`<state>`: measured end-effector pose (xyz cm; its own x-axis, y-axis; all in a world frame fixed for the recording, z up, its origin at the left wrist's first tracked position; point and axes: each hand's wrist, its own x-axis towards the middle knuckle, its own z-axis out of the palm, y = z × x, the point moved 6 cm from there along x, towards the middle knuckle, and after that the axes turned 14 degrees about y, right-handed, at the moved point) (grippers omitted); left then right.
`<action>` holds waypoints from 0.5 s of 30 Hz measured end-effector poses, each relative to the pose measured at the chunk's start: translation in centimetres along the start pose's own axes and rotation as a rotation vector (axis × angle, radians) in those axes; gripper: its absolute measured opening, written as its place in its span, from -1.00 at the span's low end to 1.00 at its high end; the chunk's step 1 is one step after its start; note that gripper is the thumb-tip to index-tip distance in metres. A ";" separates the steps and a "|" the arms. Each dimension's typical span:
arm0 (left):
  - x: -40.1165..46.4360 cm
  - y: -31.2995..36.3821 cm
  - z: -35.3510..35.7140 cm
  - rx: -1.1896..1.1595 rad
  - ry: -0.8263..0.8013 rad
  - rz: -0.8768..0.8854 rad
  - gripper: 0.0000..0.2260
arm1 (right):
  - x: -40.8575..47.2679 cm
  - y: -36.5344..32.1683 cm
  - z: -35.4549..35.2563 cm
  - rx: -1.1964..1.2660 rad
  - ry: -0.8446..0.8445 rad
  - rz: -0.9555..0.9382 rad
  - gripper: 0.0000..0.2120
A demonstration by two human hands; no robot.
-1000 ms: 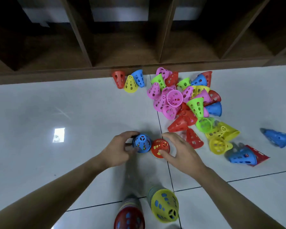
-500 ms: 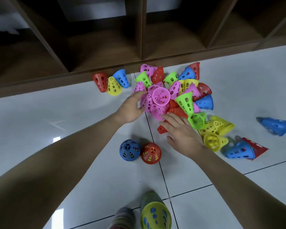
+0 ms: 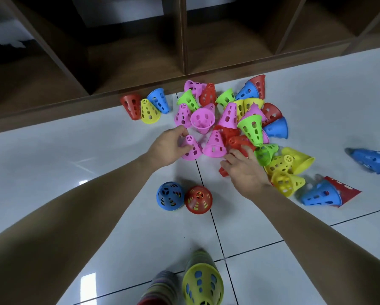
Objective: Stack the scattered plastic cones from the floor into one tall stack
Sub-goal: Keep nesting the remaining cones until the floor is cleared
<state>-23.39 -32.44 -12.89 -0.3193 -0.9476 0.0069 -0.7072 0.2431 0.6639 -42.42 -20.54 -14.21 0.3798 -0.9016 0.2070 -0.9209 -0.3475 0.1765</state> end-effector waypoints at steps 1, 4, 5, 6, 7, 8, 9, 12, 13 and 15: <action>-0.6 -0.1 -0.9 -0.016 0.024 -0.016 -0.79 | 0.0 0.1 -0.2 0.020 0.016 0.001 -0.71; -2.6 0.7 -4.2 -0.113 0.165 -0.067 -0.80 | -0.2 0.3 -1.7 0.157 0.119 0.084 -0.67; -3.7 1.3 -5.7 -0.150 0.221 -0.080 -0.80 | -0.3 0.1 -2.7 0.234 0.168 0.163 -0.66; -4.9 2.1 -7.1 -0.187 0.275 -0.091 -0.80 | -0.5 0.0 -3.9 0.319 0.218 0.263 -0.65; -6.4 2.8 -8.4 -0.217 0.320 -0.095 -0.81 | -0.8 -0.2 -5.0 0.417 0.264 0.372 -0.64; -7.8 3.5 -9.4 -0.243 0.357 -0.088 -0.82 | -1.2 -0.4 -6.0 0.537 0.301 0.479 -0.64; -9.3 4.1 -10.2 -0.259 0.382 -0.075 -0.83 | -1.5 -0.7 -6.9 0.674 0.328 0.572 -0.65; -13.2 4.8 -11.3 -0.264 0.395 -0.061 -0.84 | -2.1 -2.4 -9.0 0.960 0.346 0.716 -0.68; -14.1 4.8 -11.1 -0.260 0.378 -0.068 -0.83 | -2.2 -3.1 -9.4 1.005 0.332 0.730 -0.69; -15.5 4.4 -10.2 -0.228 0.322 -0.069 -0.81 | -2.3 -4.5 -10.1 1.079 0.318 0.712 -0.67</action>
<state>-15.10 -18.80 -2.49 -0.0360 -0.9854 0.1666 -0.5506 0.1587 0.8196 -38.22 -14.31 -5.73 -0.3427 -0.9229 0.1754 -0.4766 0.0099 -0.8791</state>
